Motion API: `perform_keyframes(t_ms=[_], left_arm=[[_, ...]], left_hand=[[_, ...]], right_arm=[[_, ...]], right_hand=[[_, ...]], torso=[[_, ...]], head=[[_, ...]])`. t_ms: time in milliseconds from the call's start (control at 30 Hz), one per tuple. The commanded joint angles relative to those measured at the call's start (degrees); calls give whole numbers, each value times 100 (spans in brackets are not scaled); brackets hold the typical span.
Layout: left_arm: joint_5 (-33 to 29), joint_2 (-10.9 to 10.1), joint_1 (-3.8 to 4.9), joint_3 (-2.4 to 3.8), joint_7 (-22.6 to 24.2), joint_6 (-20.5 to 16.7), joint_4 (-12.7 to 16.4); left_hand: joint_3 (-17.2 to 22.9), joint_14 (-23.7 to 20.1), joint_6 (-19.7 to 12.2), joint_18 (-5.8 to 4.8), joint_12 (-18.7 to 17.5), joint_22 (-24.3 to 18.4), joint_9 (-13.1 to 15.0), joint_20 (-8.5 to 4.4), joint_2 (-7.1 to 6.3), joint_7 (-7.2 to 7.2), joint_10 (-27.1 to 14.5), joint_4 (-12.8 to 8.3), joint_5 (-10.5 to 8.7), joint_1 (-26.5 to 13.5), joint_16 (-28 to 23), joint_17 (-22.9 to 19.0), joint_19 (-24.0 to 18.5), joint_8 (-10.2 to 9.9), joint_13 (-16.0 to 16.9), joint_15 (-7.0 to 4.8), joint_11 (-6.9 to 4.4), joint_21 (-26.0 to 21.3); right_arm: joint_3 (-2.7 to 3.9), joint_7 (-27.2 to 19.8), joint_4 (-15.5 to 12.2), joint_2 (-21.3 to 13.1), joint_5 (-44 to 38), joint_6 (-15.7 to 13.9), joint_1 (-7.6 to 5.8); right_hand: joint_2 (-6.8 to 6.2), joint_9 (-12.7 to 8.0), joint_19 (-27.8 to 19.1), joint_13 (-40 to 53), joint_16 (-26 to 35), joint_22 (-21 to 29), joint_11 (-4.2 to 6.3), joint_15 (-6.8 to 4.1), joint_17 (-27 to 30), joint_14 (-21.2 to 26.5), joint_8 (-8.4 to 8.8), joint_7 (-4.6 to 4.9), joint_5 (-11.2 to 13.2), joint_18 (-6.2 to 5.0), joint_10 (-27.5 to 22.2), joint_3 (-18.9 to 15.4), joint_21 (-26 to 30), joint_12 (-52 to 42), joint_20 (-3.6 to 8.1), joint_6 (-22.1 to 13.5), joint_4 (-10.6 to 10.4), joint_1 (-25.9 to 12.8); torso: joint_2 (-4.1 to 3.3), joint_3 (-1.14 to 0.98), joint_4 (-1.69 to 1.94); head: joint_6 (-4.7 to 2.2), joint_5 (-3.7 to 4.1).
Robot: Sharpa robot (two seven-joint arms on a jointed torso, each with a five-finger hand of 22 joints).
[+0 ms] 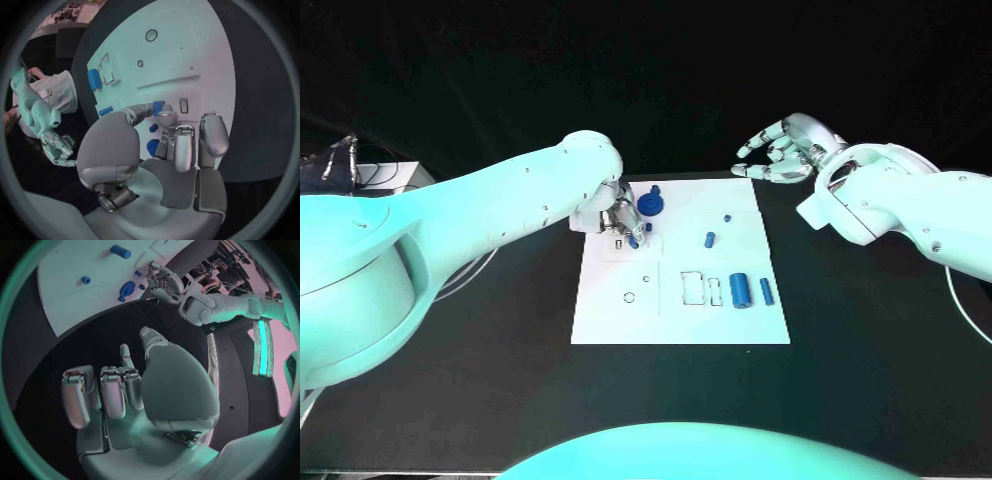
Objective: Assemble the parts on the task board
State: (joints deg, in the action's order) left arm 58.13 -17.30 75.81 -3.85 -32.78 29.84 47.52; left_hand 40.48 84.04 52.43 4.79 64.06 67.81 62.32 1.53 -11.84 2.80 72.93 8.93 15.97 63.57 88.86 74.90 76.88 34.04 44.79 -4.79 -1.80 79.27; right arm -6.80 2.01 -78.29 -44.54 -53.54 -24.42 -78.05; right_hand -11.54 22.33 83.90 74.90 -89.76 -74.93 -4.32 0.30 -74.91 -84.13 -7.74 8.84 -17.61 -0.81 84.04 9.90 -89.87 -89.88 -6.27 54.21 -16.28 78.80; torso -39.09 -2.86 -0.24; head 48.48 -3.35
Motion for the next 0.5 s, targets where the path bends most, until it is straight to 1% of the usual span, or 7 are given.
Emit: perform_keyframes(t_ms=[33, 133, 233, 333, 400, 500], left_arm=[[-36, 18, -71, -28, 31, 168, 20], [-39, 17, -71, -28, 32, 144, 15], [-48, 16, -71, -29, 33, 115, 11], [-58, 14, -71, -29, 35, 79, 4], [-64, 11, -71, -29, 37, 56, -1], [-68, 7, -71, -29, 38, 43, -6]], left_hand=[[576, 535, -6, -4, -11, -6, 11, 17, 278, -29, -18, -562, 13, 301, 13, 1309, 14, -6, -3, 8, 15, 9], [578, 534, -3, -3, -8, -13, 16, 20, 290, -23, -14, -540, 4, 276, 11, 1304, 9, -7, 0, 14, 22, 5], [566, 533, -4, -3, -2, -14, 22, 24, 278, -21, -10, -522, -4, 243, 9, 1301, 7, -9, 7, 18, 27, 4], [490, 528, 1, 0, -3, -18, 38, 34, 209, -31, -14, -451, -20, 124, 2, 1287, 1, -19, -9, 22, 26, -1], [329, 520, 34, 3, 8, -22, 49, 32, 152, -54, -21, -314, -30, -42, -12, 1259, -2, -33, -13, 11, 11, -8], [119, 513, 76, 3, 12, -26, 55, 25, 105, -68, -37, -196, -50, -170, -23, 1238, -4, -44, -25, 3, 1, -14]], right_arm=[[2, -46, -3, -3, -53, 62, 2], [2, -47, -4, -5, -54, 58, 2], [2, -46, -6, -7, -54, 54, 2], [2, -45, -8, -9, -54, 52, 2], [2, -44, -9, -11, -54, 49, 2], [2, -43, -11, -13, -54, 47, 2]], right_hand=[[-1, 6, 610, 1507, -14, -1507, 0, -14, -1479, -579, -26, 17, 19, 81, 592, -9, -13, -9, 17, -37, -14, -65], [-3, 13, 610, 1496, -11, -1507, 0, -14, -1469, -577, -33, 18, 24, 81, 582, -11, -13, 3, 18, -48, -15, -69], [-3, 13, 610, 1496, -11, -1507, 0, -14, -1469, -577, -33, 18, 24, 81, 582, -11, -13, 3, 18, -48, -15, -69], [-3, 13, 610, 1490, -10, -1507, 0, -14, -1467, -576, -33, 18, 24, 81, 576, -12, -13, 9, 18, -49, -15, -70], [-3, 13, 610, 1490, -10, -1507, 0, -14, -1467, -576, -33, 18, 24, 81, 576, -12, -13, 9, 18, -49, -15, -70], [-6, 13, 610, 1485, -9, -1507, -1, -14, -1463, -575, -32, 19, 25, 81, 570, -14, -13, 16, 18, -53, -15, -72]], torso=[[-2, 3, -1], [-1, -1, -1], [-1, -1, 0], [-1, -1, 2], [1, 1, 0], [2, 2, -1]], head=[[1, 4], [8, 2], [9, 2], [5, 4], [8, 6], [13, 5]])
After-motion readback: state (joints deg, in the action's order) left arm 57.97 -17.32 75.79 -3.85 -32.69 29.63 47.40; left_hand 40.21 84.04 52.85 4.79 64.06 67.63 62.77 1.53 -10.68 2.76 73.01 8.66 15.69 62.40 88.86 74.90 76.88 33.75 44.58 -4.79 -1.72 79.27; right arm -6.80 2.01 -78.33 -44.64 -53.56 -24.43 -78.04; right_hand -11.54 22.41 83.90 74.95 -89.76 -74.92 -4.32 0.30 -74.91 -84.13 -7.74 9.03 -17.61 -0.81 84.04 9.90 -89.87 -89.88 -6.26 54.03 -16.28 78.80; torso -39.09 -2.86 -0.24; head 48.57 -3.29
